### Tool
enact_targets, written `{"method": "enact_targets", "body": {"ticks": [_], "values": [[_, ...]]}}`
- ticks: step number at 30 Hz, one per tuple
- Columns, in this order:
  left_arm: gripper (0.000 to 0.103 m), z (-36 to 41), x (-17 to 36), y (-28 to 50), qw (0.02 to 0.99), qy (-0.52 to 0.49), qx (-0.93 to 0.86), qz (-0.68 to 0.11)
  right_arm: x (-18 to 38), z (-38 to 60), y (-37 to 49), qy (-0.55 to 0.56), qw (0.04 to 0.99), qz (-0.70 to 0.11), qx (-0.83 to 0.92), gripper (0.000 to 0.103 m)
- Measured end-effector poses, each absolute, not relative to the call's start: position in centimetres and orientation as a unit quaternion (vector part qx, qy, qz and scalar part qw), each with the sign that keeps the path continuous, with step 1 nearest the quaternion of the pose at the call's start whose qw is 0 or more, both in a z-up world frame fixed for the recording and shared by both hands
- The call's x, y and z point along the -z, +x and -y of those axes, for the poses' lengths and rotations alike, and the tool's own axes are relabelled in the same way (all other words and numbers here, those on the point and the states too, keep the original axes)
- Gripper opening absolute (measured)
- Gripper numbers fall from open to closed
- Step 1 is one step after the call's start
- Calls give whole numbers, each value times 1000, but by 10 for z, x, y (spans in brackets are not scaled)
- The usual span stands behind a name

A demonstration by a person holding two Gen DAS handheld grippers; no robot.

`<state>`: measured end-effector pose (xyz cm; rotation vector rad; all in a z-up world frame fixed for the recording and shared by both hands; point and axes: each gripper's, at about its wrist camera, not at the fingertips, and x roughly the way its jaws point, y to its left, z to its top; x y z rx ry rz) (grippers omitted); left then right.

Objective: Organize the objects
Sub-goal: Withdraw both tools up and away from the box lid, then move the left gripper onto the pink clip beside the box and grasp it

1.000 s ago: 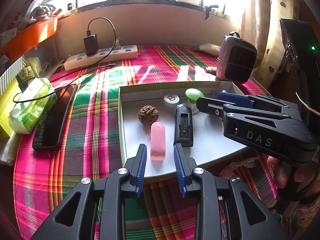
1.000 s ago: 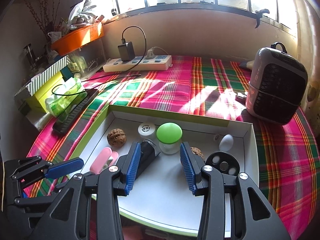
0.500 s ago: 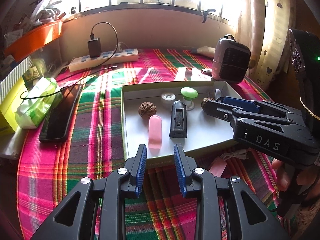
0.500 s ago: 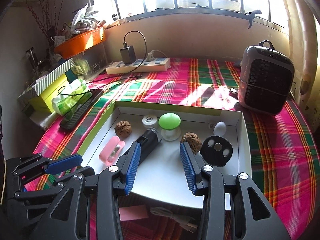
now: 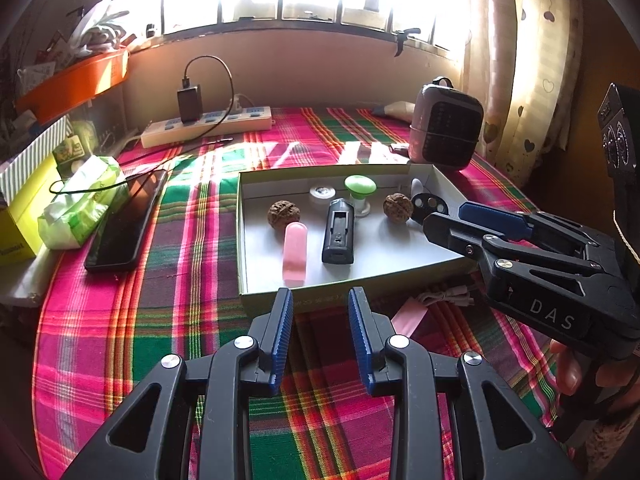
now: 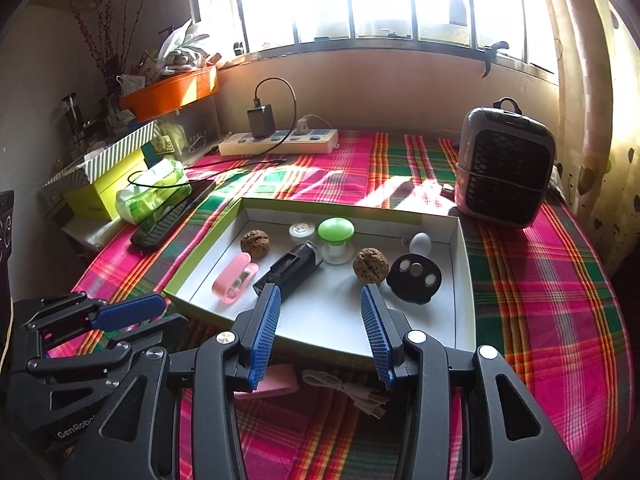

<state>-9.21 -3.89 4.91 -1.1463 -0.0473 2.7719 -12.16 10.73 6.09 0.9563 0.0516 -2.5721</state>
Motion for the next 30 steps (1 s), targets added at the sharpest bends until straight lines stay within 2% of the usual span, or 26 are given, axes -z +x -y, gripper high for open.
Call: {"method": "enact_targets", "body": {"ticks": [10,20,30], "values": [[28,31,-43,-80,89,-387,-918,20,-56,-123,-103,345,185,-8,920,49],[34,19,-33,-77,133,-403,-905,32,-44,-145,-88,351,166,0,921,49],[37,-2,-24,-87,144,-414,-899,-12,-30,-167,-88,374,147,19,916,49]]}}
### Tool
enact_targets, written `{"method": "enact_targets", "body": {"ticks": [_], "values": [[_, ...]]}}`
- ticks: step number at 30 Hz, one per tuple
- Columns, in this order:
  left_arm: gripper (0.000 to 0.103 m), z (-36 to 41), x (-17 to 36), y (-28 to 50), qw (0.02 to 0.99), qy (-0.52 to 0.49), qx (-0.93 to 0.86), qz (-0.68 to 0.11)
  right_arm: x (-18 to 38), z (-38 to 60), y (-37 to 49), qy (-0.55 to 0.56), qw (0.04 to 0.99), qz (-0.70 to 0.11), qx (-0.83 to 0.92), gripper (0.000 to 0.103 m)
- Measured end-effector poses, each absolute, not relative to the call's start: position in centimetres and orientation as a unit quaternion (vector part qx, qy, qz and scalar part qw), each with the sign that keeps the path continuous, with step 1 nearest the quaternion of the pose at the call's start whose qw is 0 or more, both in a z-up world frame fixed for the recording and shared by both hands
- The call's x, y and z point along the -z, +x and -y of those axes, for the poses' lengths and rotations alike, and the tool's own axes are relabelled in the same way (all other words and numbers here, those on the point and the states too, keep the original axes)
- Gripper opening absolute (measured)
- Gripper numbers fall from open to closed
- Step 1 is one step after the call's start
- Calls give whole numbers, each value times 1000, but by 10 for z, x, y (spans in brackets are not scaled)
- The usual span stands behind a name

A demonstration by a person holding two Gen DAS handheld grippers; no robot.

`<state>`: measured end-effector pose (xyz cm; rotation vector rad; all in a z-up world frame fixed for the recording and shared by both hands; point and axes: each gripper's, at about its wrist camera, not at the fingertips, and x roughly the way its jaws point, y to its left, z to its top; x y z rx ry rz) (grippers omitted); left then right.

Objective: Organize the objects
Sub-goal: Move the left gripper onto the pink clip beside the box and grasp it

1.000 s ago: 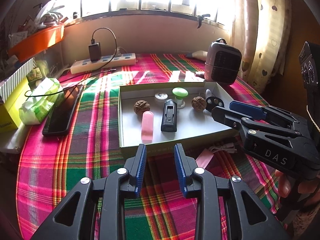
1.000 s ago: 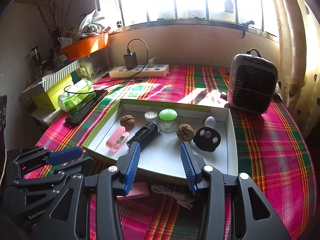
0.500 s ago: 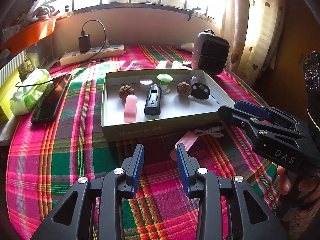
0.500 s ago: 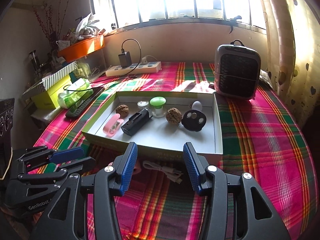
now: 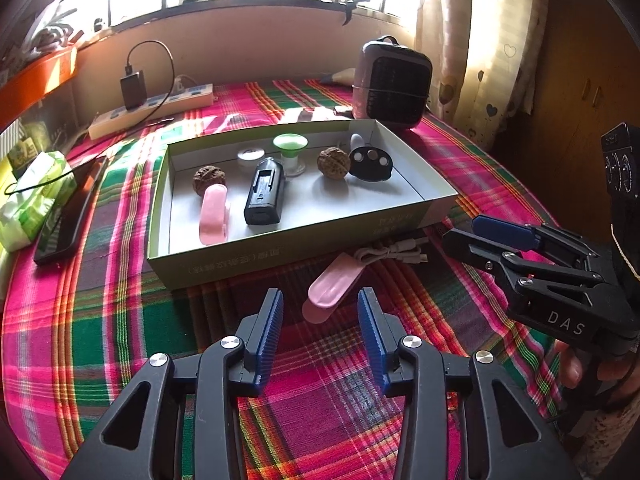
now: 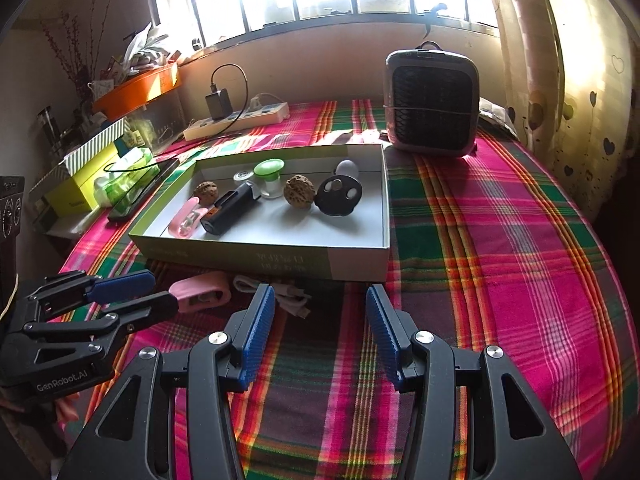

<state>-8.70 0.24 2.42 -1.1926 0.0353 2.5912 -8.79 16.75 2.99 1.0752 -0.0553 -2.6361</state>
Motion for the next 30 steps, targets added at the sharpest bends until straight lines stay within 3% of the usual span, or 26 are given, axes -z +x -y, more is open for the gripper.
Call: {"method": "enact_targets", "body": {"ticks": [24,30], "values": [[37,-19,-8,-117,138,-442,-886,-22,-24,-176,-96,389,149,26,909,49],[16,-12,-8,-116,127,-443,-888,-12,-22,-170,-100,393,164,18,905,49]]}}
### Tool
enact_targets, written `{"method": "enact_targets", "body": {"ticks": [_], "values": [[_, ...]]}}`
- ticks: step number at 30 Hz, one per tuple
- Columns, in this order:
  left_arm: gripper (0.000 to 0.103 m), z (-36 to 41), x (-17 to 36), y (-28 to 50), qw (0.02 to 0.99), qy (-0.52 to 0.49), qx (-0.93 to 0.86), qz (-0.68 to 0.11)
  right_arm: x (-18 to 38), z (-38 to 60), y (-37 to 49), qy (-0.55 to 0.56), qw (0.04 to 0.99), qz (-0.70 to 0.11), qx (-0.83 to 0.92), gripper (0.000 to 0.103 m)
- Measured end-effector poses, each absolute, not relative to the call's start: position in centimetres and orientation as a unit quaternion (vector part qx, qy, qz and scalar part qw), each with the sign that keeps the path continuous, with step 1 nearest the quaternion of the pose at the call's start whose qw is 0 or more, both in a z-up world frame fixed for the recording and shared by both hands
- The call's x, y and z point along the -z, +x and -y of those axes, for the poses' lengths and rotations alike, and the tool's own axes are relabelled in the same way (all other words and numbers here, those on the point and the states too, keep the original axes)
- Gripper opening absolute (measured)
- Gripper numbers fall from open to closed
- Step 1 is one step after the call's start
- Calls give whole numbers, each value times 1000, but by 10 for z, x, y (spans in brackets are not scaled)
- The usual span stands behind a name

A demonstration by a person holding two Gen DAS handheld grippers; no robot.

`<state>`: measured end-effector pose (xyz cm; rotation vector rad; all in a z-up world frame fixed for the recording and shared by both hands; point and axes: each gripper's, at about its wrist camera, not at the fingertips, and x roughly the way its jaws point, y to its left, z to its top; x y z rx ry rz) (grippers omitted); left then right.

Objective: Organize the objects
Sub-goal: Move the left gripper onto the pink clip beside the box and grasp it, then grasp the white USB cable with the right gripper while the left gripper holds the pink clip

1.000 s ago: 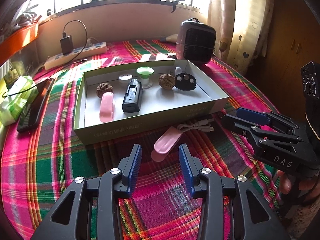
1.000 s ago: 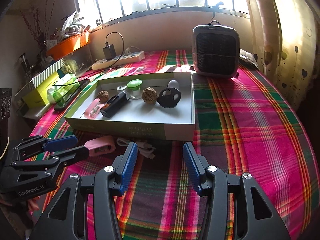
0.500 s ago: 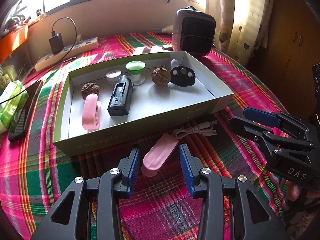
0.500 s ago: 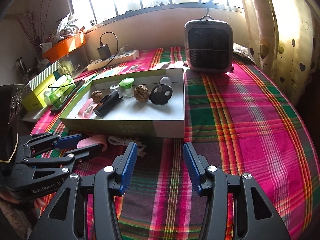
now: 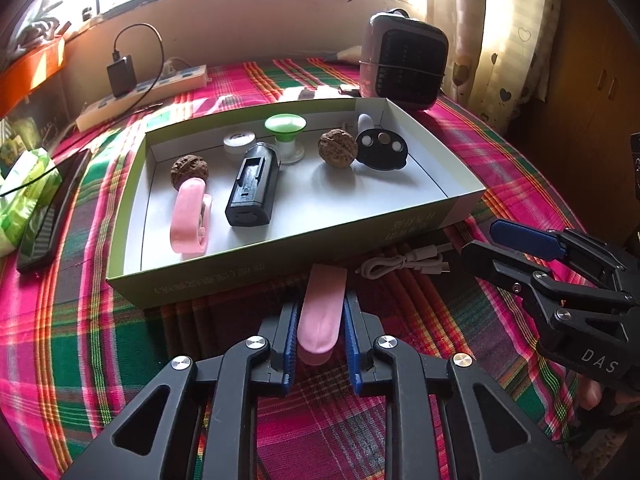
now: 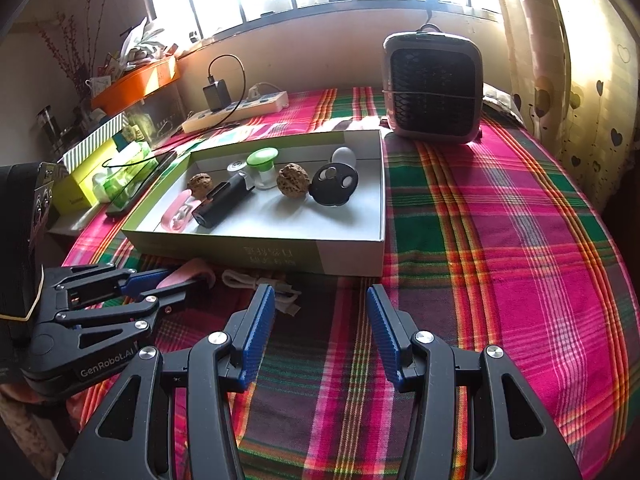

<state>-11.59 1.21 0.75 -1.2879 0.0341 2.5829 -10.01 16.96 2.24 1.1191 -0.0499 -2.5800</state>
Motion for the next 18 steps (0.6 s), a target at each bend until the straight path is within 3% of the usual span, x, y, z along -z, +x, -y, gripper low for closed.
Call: {"method": "enact_targets", "body": {"ticks": [18], "values": [[16,32,-7,-99,85,-447,-890,26,-13,-136,-116,423,235,-19,875,49]]}}
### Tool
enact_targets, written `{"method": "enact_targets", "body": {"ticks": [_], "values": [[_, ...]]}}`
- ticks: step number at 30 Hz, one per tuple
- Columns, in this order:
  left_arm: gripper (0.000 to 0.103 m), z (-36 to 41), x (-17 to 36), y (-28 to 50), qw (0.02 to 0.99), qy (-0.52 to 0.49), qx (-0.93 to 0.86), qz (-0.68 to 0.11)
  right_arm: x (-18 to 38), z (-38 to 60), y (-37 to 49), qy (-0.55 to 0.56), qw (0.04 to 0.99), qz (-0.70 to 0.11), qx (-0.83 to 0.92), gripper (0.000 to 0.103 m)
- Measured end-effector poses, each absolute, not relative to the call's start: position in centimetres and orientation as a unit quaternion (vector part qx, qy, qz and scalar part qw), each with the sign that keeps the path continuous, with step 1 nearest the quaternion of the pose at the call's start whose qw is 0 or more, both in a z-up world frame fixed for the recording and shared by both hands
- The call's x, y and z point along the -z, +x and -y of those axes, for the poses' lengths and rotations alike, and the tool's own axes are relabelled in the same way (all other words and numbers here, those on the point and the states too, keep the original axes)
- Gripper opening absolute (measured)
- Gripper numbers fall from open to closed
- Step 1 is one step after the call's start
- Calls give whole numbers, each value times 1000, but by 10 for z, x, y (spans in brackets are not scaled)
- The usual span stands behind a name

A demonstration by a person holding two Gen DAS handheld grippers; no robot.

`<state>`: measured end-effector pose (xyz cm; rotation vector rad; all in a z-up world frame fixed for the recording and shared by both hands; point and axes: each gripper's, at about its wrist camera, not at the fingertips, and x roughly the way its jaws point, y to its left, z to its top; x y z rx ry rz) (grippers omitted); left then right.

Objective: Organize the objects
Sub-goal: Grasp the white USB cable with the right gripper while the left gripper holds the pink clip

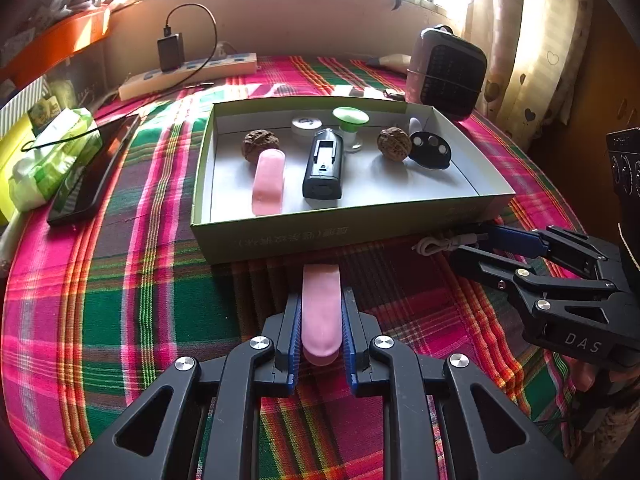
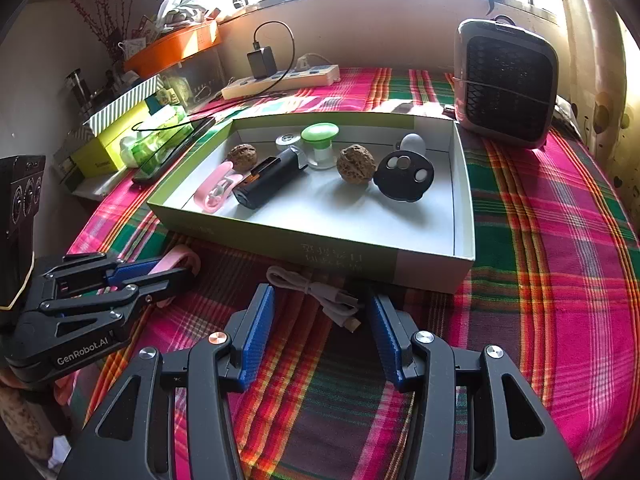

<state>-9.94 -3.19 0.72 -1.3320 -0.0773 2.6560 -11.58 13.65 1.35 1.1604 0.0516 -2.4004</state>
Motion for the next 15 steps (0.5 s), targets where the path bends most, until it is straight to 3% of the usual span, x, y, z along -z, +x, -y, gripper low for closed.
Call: {"method": "enact_targets", "body": {"ticks": [15], "values": [[16,42,-7,-99,92,-443,-891,43,-16,-111,-96,425,287,-49,857,49]]}}
